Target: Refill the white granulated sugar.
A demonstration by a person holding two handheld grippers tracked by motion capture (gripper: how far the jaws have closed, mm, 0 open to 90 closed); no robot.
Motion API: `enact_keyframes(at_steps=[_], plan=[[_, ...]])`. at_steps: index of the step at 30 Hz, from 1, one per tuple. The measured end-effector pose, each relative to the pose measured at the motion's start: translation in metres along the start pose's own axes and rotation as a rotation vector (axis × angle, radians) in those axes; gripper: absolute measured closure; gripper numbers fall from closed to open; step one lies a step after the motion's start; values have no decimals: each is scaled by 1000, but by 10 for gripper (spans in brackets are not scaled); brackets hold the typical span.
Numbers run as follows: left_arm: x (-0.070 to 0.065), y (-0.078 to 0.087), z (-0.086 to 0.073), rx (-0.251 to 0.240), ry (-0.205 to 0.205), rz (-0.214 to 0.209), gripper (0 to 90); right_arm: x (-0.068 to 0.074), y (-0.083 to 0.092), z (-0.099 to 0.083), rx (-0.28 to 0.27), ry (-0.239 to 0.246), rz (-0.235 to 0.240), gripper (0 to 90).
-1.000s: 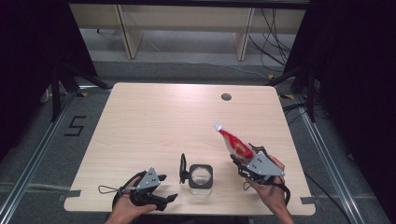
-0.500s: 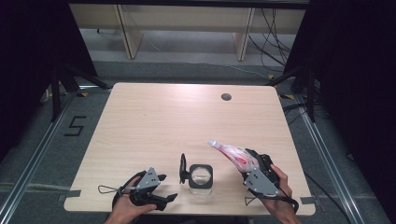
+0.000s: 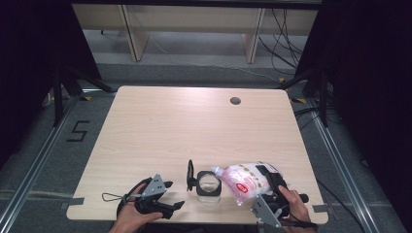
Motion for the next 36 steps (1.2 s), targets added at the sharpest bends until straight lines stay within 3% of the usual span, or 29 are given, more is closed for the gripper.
enact_keyframes(at_steps=[2, 3, 4, 5, 6, 7, 9, 13, 15, 17, 18, 19, 24, 25, 26, 28, 30, 31, 32, 34, 35, 36], plan=[[0, 0, 0, 1, -1, -1, 215, -2, 0, 2, 6, 123, -26, 409], [0, 0, 0, 4, -1, 3, 215, 2, 1, -1, 15, 89, -32, 409], [0, 0, 0, 1, 1, 2, 215, 0, 1, 2, 9, 148, -33, 410], [0, 0, -1, 8, -10, -3, 215, 4, 2, -1, 23, 107, -29, 410], [0, 0, 0, 0, -1, -2, 215, -2, 1, 5, 8, 247, -44, 410], [0, 0, 0, 2, -3, -3, 215, 5, 2, -2, 34, 151, -46, 410], [0, 0, 0, 1, 0, -1, 215, 1, 1, 2, 28, 262, -58, 411], [0, 0, 0, 3, -2, -3, 215, 4, 1, -2, 48, 269, -60, 412], [0, 0, 0, 1, -1, -2, 215, 3, 1, -1, 59, 331, -74, 412], [0, 0, -1, 7, -8, 0, 215, 7, 2, -3, 68, 305, -80, 413], [0, 0, -1, 6, -8, -1, 215, 5, 1, -1, 63, 353, -78, 413], [0, 0, 0, 3, -3, -2, 215, 5, 1, 0, 64, 371, -79, 413], [0, 0, 0, 0, -3, -1, 215, 8, 0, -3, 80, 381, -81, 414], [0, 0, 0, 5, -6, -1, 215, 5, 1, -1, 89, 422, -90, 414], [0, 0, -1, 7, -9, 0, 215, 9, 0, -6, 101, 378, -80, 414], [0, 0, 0, 6, -14, -2, 215, 4, -2, -1, 63, 451, -93, 415], [1, 0, -1, 13, -17, 2, 215, 4, 0, -3, 105, 487, -85, 415], [0, 0, 0, 5, -20, -4, 215, 1, 0, -2, 101, 512, -95, 415], [0, 0, 0, 5, -23, -4, 215, 1, -2, 1, 61, 520, -113, 415], [1, 0, 0, 5, -43, -7, 216, 0, 1, 0, 97, 527, -114, 416], [1, -1, 0, 2, -37, -9, 216, 1, 0, 1, 73, 519, -126, 416], [1, -1, 0, -1, -36, -10, 217, 1, 0, 2, 83, 552, -125, 416]])
Point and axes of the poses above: each handheld gripper's, and its own axes: y roughly backward along the jaws, z roughly out of its top, x roughly to its left, the point moved 9 cm from there along -y, roughly forward along the jaws, and after that the axes turned 13 degrees about -y, right-handed, at the moved point
